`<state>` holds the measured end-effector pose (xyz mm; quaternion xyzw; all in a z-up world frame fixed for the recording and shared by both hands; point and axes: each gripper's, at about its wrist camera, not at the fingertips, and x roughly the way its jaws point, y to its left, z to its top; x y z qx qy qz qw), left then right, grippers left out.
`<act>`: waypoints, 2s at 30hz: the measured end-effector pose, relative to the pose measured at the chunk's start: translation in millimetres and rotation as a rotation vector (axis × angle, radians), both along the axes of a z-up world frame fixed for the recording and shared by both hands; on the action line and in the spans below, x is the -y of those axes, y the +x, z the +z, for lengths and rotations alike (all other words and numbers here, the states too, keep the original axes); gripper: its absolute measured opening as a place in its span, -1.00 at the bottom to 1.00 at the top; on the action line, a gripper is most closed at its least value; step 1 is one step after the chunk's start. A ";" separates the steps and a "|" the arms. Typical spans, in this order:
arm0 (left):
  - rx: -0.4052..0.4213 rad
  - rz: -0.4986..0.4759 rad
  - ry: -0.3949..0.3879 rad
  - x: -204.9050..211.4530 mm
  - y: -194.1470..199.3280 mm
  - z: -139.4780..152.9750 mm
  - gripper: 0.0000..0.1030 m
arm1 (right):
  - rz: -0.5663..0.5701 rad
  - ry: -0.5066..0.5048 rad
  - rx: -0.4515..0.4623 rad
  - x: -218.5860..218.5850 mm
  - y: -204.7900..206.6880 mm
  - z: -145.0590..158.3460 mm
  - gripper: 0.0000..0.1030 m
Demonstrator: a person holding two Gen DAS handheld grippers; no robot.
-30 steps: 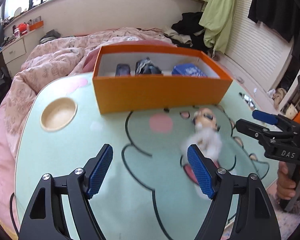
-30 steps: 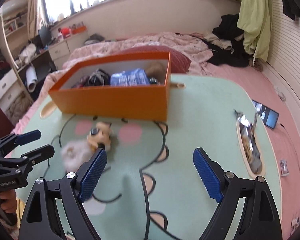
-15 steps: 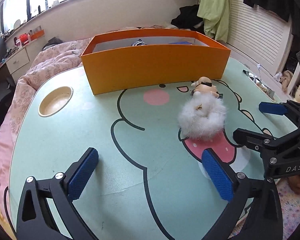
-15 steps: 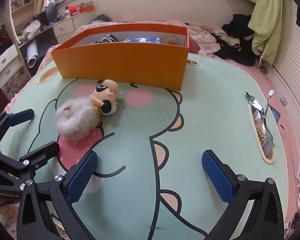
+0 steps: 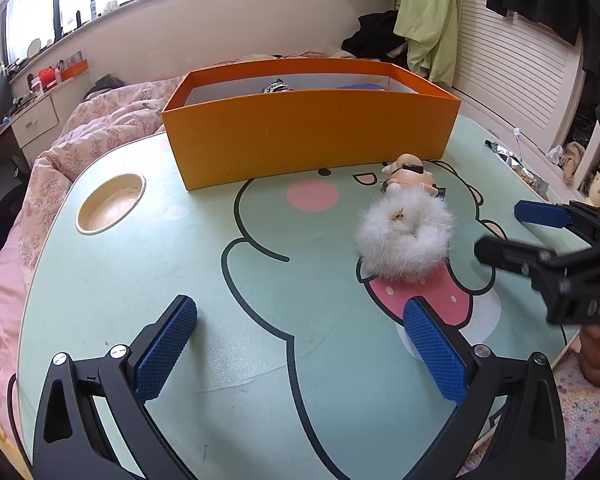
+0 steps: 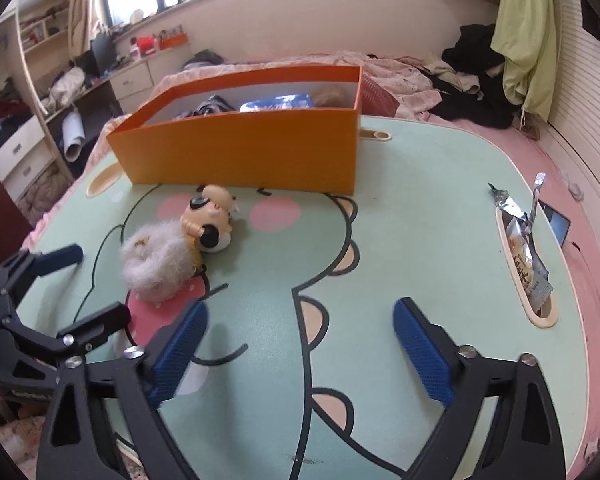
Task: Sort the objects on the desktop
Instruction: 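Withdraw both grippers from the box back over the table, then grasp the cartoon figurine with the right gripper, then grasp the white fluffy ball with the left gripper while the right carries the figurine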
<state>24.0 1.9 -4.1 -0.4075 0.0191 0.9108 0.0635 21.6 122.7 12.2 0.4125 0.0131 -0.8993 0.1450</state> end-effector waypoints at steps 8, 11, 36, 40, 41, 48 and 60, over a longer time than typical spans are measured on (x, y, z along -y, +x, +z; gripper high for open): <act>-0.001 0.000 0.000 -0.1 -0.1 -0.4 0.99 | 0.044 -0.076 -0.027 35.6 -33.0 29.4 0.52; -0.001 -0.001 0.001 0.2 0.1 -0.5 0.99 | 0.028 -0.061 0.015 50.0 -49.5 26.2 0.12; -0.002 0.001 -0.001 -1.6 0.0 -0.1 0.99 | -0.084 -0.228 -0.006 -47.4 1.6 13.5 -0.38; -0.006 -0.003 -0.016 -3.9 -0.2 2.6 0.99 | -0.082 -0.114 -0.033 -44.8 12.5 7.0 -0.37; -0.011 -0.011 -0.018 -5.8 0.3 4.7 0.99 | -0.077 -0.101 -0.032 -43.8 14.3 4.6 -0.37; -0.101 -0.138 -0.034 -43.2 -10.3 40.6 0.99 | -0.078 0.097 -0.070 -20.5 19.3 -4.1 0.11; 0.030 -0.198 -0.007 -68.4 -58.9 11.8 -0.20 | -0.124 0.080 -0.083 -34.3 21.8 -6.4 -0.21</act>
